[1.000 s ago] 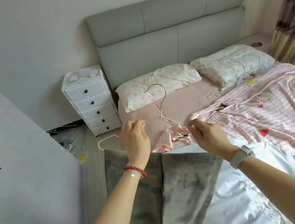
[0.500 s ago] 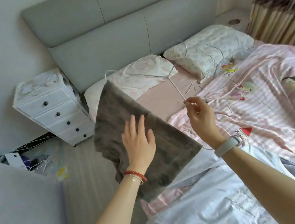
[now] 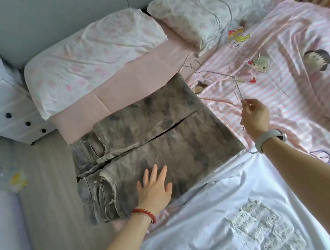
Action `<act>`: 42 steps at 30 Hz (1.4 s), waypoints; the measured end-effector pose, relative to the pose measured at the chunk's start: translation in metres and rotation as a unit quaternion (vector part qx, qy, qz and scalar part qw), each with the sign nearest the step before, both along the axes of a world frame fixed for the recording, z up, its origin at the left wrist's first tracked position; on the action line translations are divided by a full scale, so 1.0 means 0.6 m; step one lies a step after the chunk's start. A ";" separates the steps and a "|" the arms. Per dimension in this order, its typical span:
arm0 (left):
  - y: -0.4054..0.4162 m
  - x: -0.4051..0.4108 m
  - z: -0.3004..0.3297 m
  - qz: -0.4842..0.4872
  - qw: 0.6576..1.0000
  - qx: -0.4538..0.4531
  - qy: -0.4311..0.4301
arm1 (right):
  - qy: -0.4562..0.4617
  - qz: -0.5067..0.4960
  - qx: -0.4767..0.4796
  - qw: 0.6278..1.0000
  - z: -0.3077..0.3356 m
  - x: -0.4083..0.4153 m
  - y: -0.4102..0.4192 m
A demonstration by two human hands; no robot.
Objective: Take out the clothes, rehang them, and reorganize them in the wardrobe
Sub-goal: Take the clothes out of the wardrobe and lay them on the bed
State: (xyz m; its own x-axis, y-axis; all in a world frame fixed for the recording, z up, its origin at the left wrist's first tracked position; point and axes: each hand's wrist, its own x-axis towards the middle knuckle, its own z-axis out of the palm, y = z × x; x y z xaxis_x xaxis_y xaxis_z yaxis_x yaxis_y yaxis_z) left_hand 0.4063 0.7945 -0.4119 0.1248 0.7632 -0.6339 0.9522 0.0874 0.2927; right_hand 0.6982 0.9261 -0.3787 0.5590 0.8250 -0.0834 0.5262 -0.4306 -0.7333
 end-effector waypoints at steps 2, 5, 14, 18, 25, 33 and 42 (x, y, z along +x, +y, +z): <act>-0.002 -0.004 -0.031 -0.007 0.999 -0.039 0.008 | -0.025 0.054 -0.055 0.997 -0.027 0.004 0.007; 0.002 -0.002 -0.054 -0.014 0.997 -0.073 0.004 | -0.080 0.151 -0.171 0.970 -0.068 -0.006 -0.022; -0.015 -0.031 -0.008 0.060 0.997 0.056 0.012 | -0.193 0.274 -0.178 0.925 -0.065 -0.162 -0.170; -0.091 -0.086 0.036 0.119 0.980 0.156 0.043 | -0.123 0.341 -0.135 0.922 -0.031 -0.260 -0.254; -0.291 -0.214 0.112 0.193 0.949 0.241 0.060 | -0.157 0.515 -0.110 0.835 0.034 -0.438 -0.394; -0.667 -0.359 0.151 0.339 0.909 0.189 0.150 | -0.215 0.700 -0.040 0.680 0.100 -0.638 -0.648; -1.110 -0.467 0.232 0.585 0.751 0.132 0.275 | -0.164 0.858 0.053 0.484 0.153 -0.873 -0.991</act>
State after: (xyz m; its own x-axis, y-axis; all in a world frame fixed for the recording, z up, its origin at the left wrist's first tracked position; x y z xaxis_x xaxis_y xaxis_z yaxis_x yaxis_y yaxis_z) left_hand 0.1263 0.1282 -0.2730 -0.9552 0.2545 -0.1512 0.2515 0.9671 0.0384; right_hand 0.1745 0.3318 -0.2868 -0.9878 0.0880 -0.1287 0.1380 0.8774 -0.4594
